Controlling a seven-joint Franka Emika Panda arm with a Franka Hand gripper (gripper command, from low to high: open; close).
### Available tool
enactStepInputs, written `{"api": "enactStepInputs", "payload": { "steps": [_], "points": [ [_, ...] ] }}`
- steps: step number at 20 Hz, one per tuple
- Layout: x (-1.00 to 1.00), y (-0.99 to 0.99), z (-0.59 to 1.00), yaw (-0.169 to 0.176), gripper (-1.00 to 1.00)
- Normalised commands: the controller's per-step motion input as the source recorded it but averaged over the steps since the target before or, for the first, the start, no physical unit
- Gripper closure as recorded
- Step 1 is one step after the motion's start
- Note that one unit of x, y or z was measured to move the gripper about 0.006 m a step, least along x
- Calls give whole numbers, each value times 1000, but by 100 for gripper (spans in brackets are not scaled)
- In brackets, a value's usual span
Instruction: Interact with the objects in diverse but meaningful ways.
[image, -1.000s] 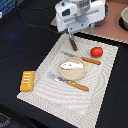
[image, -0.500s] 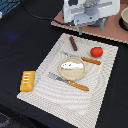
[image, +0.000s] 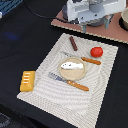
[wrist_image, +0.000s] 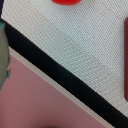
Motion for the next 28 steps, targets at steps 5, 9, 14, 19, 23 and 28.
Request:
{"api": "enactStepInputs", "payload": {
  "steps": [5, 9, 14, 19, 23, 28],
  "points": [
    [261, -52, 0, 23, -100],
    [114, -34, 1, 99, -100],
    [229, 6, 132, 254, -100],
    [338, 2, 238, 240, -100],
    [637, -30, 203, 126, -100],
    [617, -2, 191, 131, -100]
  ]
}}
